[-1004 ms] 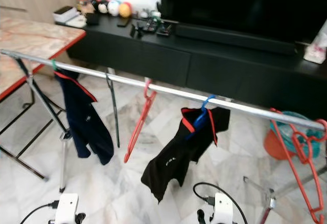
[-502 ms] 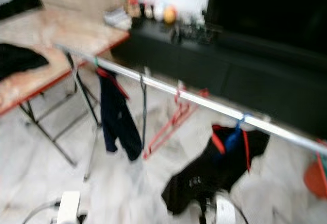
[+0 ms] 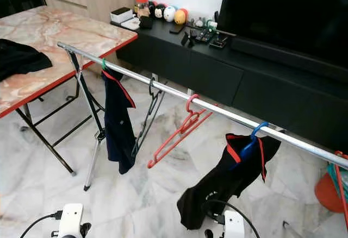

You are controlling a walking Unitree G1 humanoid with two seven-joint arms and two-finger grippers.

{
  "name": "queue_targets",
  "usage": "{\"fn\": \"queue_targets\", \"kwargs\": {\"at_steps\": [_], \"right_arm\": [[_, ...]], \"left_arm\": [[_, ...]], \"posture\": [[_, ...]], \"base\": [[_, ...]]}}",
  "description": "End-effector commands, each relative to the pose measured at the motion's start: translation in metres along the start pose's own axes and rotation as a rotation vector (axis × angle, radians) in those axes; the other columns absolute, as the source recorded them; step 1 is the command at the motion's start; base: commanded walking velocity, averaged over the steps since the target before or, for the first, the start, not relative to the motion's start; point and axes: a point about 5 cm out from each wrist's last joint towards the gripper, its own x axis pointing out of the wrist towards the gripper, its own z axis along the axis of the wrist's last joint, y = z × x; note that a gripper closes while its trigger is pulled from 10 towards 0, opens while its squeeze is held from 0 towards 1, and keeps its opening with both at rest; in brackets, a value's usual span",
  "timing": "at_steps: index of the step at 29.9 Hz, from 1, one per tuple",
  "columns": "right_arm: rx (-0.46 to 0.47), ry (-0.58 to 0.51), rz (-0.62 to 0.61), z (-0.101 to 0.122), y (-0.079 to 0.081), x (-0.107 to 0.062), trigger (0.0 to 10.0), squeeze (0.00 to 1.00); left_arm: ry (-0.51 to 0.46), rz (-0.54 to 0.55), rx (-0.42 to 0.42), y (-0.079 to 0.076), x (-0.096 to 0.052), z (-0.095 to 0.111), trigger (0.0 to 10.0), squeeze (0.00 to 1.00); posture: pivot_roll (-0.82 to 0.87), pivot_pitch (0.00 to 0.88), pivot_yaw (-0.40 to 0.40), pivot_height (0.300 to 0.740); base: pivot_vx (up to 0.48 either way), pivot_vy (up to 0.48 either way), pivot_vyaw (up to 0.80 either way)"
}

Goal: Hang hanger

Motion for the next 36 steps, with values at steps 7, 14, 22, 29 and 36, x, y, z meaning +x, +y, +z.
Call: {"fn": "queue_targets", "kwargs": {"at_steps": [7, 14, 22, 29, 36], "right_arm": [[-0.02, -0.013, 0.023, 0.006, 0.003, 0.001, 10.0, 0.0], [-0.021, -0.009, 0.031, 0.006, 0.004, 0.001, 10.0, 0.0], [-0.024, -0.004, 0.031, 0.006, 0.003, 0.001, 10.0, 0.0], [-0.031, 0.0, 0.041, 0.005, 0.004, 0.001, 10.0, 0.0], [-0.037, 0.004, 0.042, 0.004, 0.004, 0.001, 10.0, 0.0]], "left_arm": [[0.002, 0.011, -0.011, 0.001, -0.001, -0.002, 10.0, 0.0], [0.003, 0.008, -0.011, 0.0, -0.001, -0.002, 10.0, 0.0], [0.001, 0.007, -0.006, 0.0, -0.001, -0.002, 10.0, 0.0], [-0.046, 0.003, 0.01, 0.0, 0.001, 0.008, 10.0, 0.0], [-0.222, 0.041, 0.059, 0.004, 0.003, 0.038, 10.0, 0.0]], "posture": [[0.04, 0.0, -0.049, 0.74], [0.04, 0.0, -0.05, 0.74], [0.04, 0.0, -0.05, 0.74], [0.04, 0.0, -0.049, 0.74], [0.05, 0.0, -0.045, 0.74]], "base": [[0.346, 0.0, 0.57], [0.347, 0.0, 0.0], [0.346, 0.0, 0.0], [0.344, 0.0, 0.0], [0.043, 0.0, 0.0]]}}
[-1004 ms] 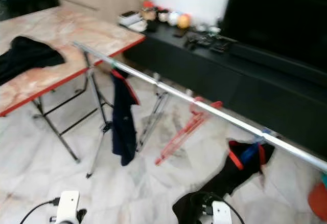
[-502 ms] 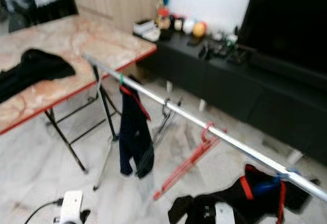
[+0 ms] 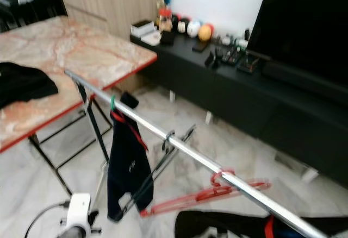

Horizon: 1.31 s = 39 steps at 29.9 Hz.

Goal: Hang hanger

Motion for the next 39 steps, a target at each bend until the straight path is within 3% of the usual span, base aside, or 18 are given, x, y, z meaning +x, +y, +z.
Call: {"fn": "queue_targets", "kwargs": {"at_steps": [1, 8, 13, 15, 16, 21, 23, 24, 26, 28, 29, 30, 31, 33, 35, 39], "right_arm": [[-0.001, 0.008, 0.012, -0.002, 0.004, 0.001, 10.0, 0.0], [-0.004, 0.012, 0.015, -0.003, 0.005, 0.0, 10.0, 0.0], [-0.007, 0.014, 0.018, -0.004, 0.005, 0.0, 10.0, 0.0], [-0.01, 0.014, 0.02, -0.003, 0.005, 0.001, 10.0, 0.0], [-0.01, 0.014, 0.02, -0.003, 0.005, 0.001, 10.0, 0.0], [-0.018, 0.017, 0.023, -0.003, 0.005, 0.001, 10.0, 0.0], [-0.019, 0.017, 0.024, -0.003, 0.005, 0.001, 10.0, 0.0], [-0.024, 0.019, 0.024, -0.002, 0.005, 0.001, 10.0, 0.0], [-0.028, 0.02, 0.026, -0.002, 0.005, 0.001, 10.0, 0.0], [-0.032, 0.022, 0.028, -0.002, 0.005, 0.001, 10.0, 0.0], [-0.034, 0.023, 0.03, -0.001, 0.006, 0.001, 10.0, 0.0], [-0.035, 0.023, 0.03, -0.001, 0.006, 0.001, 10.0, 0.0], [-0.035, 0.023, 0.03, -0.001, 0.006, 0.001, 10.0, 0.0], [-0.038, 0.022, 0.031, -0.001, 0.006, 0.001, 10.0, 0.0], [-0.044, 0.022, 0.03, -0.001, 0.007, 0.001, 10.0, 0.0], [-0.04, 0.021, 0.029, -0.001, 0.007, 0.001, 10.0, 0.0]], "left_arm": [[-0.076, 0.042, 0.036, 0.006, -0.001, 0.008, 10.0, 0.0], [-0.347, 0.186, 0.038, 0.024, -0.014, 0.037, 10.0, 0.0], [-0.461, 0.215, 0.06, 0.027, -0.027, 0.05, 10.0, 0.0], [-0.622, 0.257, 0.131, 0.032, -0.047, 0.077, 10.0, 0.0], [-0.622, 0.257, 0.131, 0.032, -0.047, 0.077, 10.0, 0.0], [-0.877, 0.266, 0.304, 0.03, -0.081, 0.135, 10.0, 0.0], [-0.899, 0.228, 0.3, 0.026, -0.087, 0.143, 10.0, 0.0], [-0.868, 0.12, 0.281, 0.015, -0.089, 0.147, 10.0, 0.0], [-0.821, -0.003, 0.224, 0.003, -0.088, 0.146, 10.0, 0.0], [-0.752, -0.059, 0.117, -0.003, -0.088, 0.145, 10.0, 0.0], [-0.659, -0.057, 0.062, -0.004, -0.081, 0.143, 10.0, 0.04], [-0.627, -0.05, 0.046, -0.004, -0.079, 0.143, 10.0, 0.47], [-0.583, -0.056, -0.002, -0.004, -0.074, 0.144, 10.0, 1.0], [-0.571, -0.039, -0.041, -0.004, -0.071, 0.151, 10.0, 1.0], [-0.541, -0.031, -0.138, -0.004, -0.066, 0.159, 10.0, 1.0], [-0.534, -0.086, -0.188, -0.007, -0.066, 0.166, 10.0, 1.0]], "posture": [[0.05, 0.0, -0.043, 0.74], [0.05, 0.0, -0.04, 0.74], [0.06, 0.0, -0.041, 0.74], [0.07, 0.0, -0.041, 0.74], [0.07, 0.0, -0.041, 0.74], [0.07, 0.0, -0.04, 0.74], [0.07, 0.0, -0.04, 0.74], [0.07, 0.0, -0.041, 0.74], [0.08, 0.0, -0.043, 0.74], [0.08, 0.0, -0.043, 0.74], [0.08, 0.0, -0.043, 0.74], [0.08, 0.0, -0.044, 0.74], [0.08, 0.0, -0.044, 0.74], [0.08, 0.0, -0.044, 0.74], [0.07, 0.0, -0.041, 0.74], [0.07, 0.0, -0.04, 0.74]], "base": [[0.0, 0.0, 0.0], [0.0, 0.0, 0.0], [0.0, 0.0, 0.0], [0.0, 0.0, 0.0], [0.0, 0.0, 0.0], [0.0, 0.0, 0.0], [0.0, 0.0, 0.0], [0.0, 0.0, 0.0], [0.0, 0.0, 0.0], [0.0, 0.0, 0.0], [0.0, 0.0, 0.0], [0.0, 0.0, 0.0], [0.0, 0.0, 0.0], [0.0, 0.0, 0.0], [0.0, 0.0, 0.0], [0.0, 0.0, 0.0]]}}
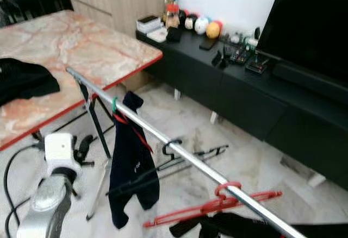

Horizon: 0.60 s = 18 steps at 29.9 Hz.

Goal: Hang hanger

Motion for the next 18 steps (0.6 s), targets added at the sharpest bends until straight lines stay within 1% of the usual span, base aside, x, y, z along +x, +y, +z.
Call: {"fn": "queue_targets", "kwargs": {"at_steps": [1, 2, 3, 4, 7, 10, 14, 15, 16, 18], "right_arm": [[-0.013, -0.014, -0.004, 0.006, -0.001, 0.0, 10.0, 0.0], [-0.013, -0.014, -0.004, 0.006, -0.001, 0.0, 10.0, 0.0], [-0.019, -0.014, -0.006, 0.006, -0.001, 0.0, 10.0, 0.0], [-0.022, -0.014, -0.007, 0.006, -0.001, 0.001, 10.0, 0.0], [-0.016, -0.017, -0.007, 0.007, -0.001, 0.001, 10.0, 0.0], [-0.014, -0.018, -0.007, 0.007, -0.001, 0.001, 10.0, 0.0], [-0.014, -0.017, -0.004, 0.007, -0.001, 0.0, 10.0, 0.0], [-0.014, -0.017, -0.004, 0.007, -0.001, 0.0, 10.0, 0.0], [-0.015, -0.017, -0.003, 0.007, -0.001, 0.0, 10.0, 0.0], [-0.014, -0.017, -0.004, 0.007, -0.001, 0.0, 10.0, 0.0]], "left_arm": [[0.029, -0.075, -0.054, -0.008, 0.003, 0.004, 10.0, 1.0], [0.029, -0.075, -0.054, -0.008, 0.003, 0.004, 10.0, 1.0], [0.048, -0.12, -0.054, -0.012, 0.005, 0.005, 10.0, 1.0], [0.086, -0.142, -0.059, -0.014, 0.007, 0.003, 10.0, 1.0], [0.113, -0.158, -0.049, -0.015, 0.009, 0.001, 10.0, 1.0], [0.164, -0.172, 0.012, -0.014, 0.016, -0.002, 10.0, 1.0], [0.23, -0.182, 0.053, -0.013, 0.021, -0.005, 10.0, 1.0], [0.23, -0.182, 0.053, -0.013, 0.021, -0.005, 10.0, 1.0], [0.239, -0.181, 0.065, -0.012, 0.022, -0.005, 10.0, 0.0], [0.251, -0.177, 0.066, -0.01, 0.025, -0.007, 10.0, 0.0]], "posture": [[0.07, 0.0, -0.042, 0.74], [0.07, 0.0, -0.042, 0.74], [0.07, 0.0, -0.043, 0.74], [0.07, 0.0, -0.043, 0.74], [0.07, 0.0, -0.042, 0.74], [0.07, 0.0, -0.043, 0.74], [0.07, 0.0, -0.046, 0.74], [0.07, 0.0, -0.046, 0.74], [0.07, 0.0, -0.046, 0.74], [0.06, 0.0, -0.047, 0.74]], "base": [[0.0, 0.0, 0.0], [0.0, 0.0, 0.0], [0.0, 0.0, 0.0], [0.0, 0.0, 0.0], [0.0, 0.0, 0.0], [0.0, 0.0, 0.0], [0.0, 0.0, 0.0], [0.0, 0.0, 0.0], [0.0, 0.0, 0.0], [0.0, 0.0, 0.0]]}}
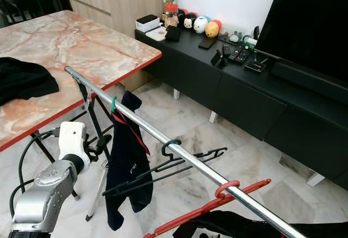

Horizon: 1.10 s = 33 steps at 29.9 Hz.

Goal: Hang hanger

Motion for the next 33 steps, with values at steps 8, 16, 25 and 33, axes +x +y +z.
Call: {"fn": "queue_targets", "kwargs": {"at_steps": [8, 16, 25, 33], "right_arm": [[-0.01, -0.016, -0.002, 0.006, -0.002, 0.0, 10.0, 0.0], [-0.018, -0.012, 0.003, 0.006, -0.002, 0.0, 10.0, 0.0], [-0.017, -0.013, 0.003, 0.006, -0.001, 0.0, 10.0, 0.0], [-0.019, -0.014, 0.003, 0.006, -0.001, 0.0, 10.0, 0.0]], "left_arm": [[-0.011, -0.049, -0.019, -0.002, 0.011, 0.017, 10.0, 0.0], [0.008, -0.134, 0.004, -0.017, 0.01, 0.021, 10.0, 0.0], [0.087, -0.055, 0.03, -0.011, 0.024, 0.009, 10.0, 0.0], [0.064, -0.03, 0.053, -0.007, 0.033, 0.012, 10.0, 0.0]], "posture": [[0.06, 0.0, -0.049, 0.74], [0.06, 0.0, -0.05, 0.74], [0.05, 0.0, -0.045, 0.74], [0.04, 0.0, -0.043, 0.74]], "base": [[0.0, 0.0, 0.0], [0.0, 0.0, 0.0], [0.0, 0.0, 0.0], [0.0, 0.0, 0.0]]}}
